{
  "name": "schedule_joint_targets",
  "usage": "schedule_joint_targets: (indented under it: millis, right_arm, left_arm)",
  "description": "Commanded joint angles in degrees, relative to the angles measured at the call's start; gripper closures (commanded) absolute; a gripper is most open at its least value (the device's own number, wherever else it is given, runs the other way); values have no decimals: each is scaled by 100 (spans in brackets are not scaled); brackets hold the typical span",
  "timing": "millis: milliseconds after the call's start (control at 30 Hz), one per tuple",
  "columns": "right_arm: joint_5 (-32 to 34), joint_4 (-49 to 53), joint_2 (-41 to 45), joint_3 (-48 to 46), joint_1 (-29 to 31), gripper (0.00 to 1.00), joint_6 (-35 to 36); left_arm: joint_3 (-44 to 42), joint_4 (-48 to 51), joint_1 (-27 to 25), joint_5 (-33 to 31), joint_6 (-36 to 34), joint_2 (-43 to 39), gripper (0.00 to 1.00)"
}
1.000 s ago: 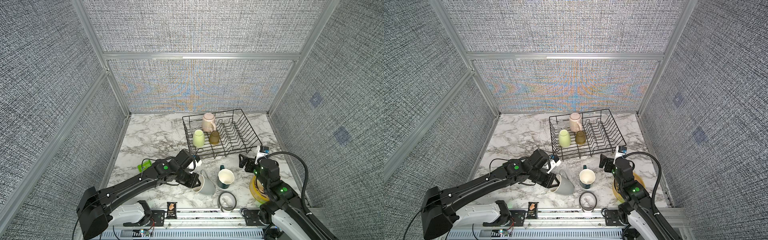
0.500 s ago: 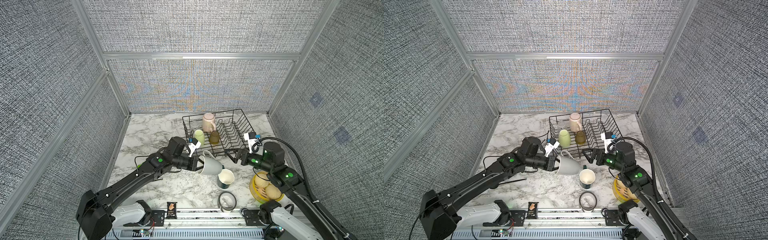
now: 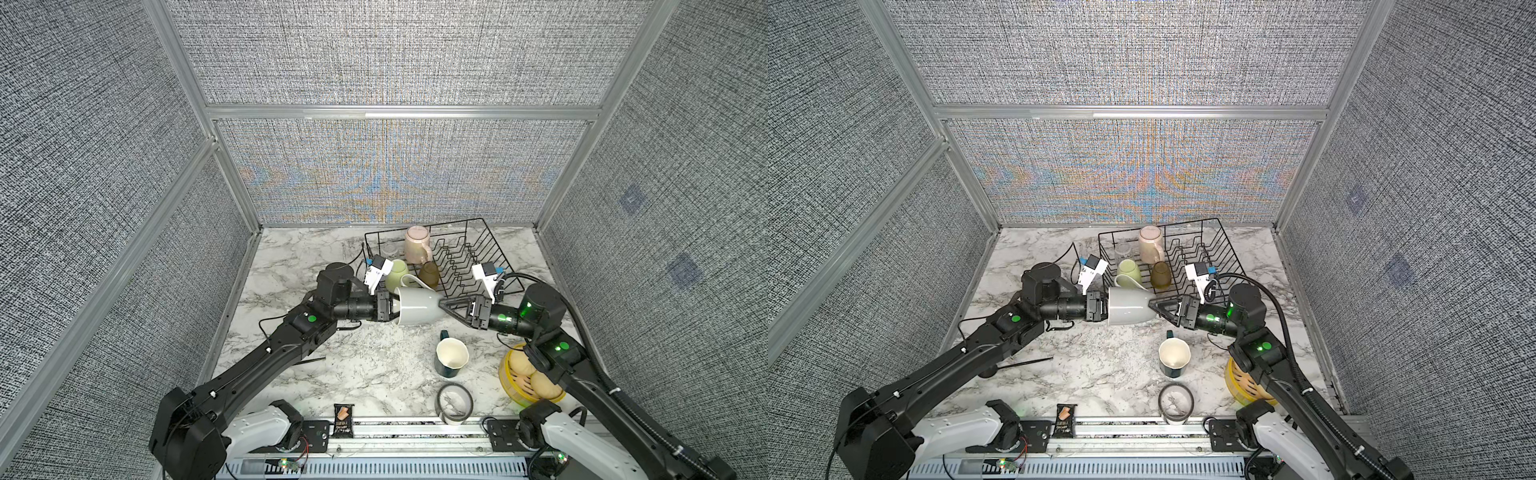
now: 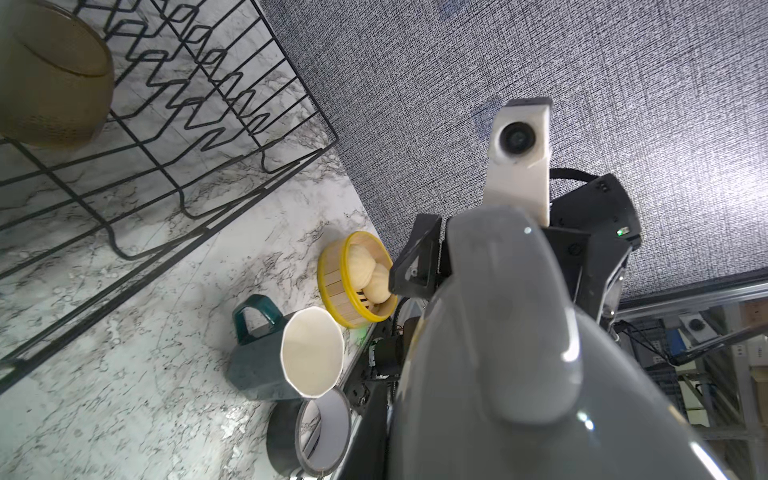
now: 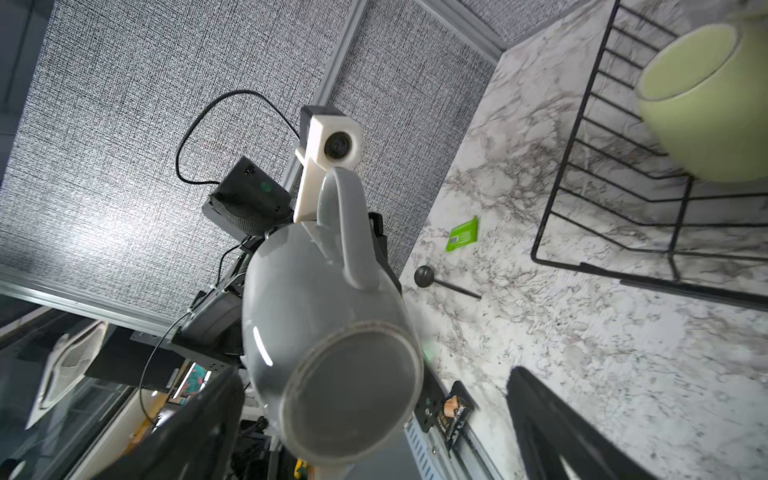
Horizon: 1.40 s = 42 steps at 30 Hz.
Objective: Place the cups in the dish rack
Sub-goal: 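Lift the grey mug toward the right gripper while it reaches in, then grasp the grey mug with the right gripper and open the left gripper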
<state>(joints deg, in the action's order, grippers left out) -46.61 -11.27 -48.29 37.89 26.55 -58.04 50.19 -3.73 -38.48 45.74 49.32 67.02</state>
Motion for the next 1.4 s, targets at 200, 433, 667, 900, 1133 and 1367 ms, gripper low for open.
schedule_joint_targets:
  millis: [200,433,667,900,1133,1367]
  right_arm:
    - [-149,-1462,-538,63,547,1,-750]
    - [-124,-1706,-843,104,702,2,-804]
    - [-111,-2000,-1079,100,841,11,-913]
    - [-96,-2200,-1259,122,886,22,-968]
    - [53,-1705,-1170,114,783,25,-603]
    - [199,-653,-1025,369,607,26,106]
  left_arm:
    - [-182,-1417,7,439,560,299,100]
    - [-234,-1472,7,515,566,370,100]
    - [-315,-1521,7,499,552,349,100]
    - [-284,-1272,3,455,392,335,90]
    - [-221,-380,3,113,-167,166,71]
    - [-236,468,11,-295,-643,-138,66]
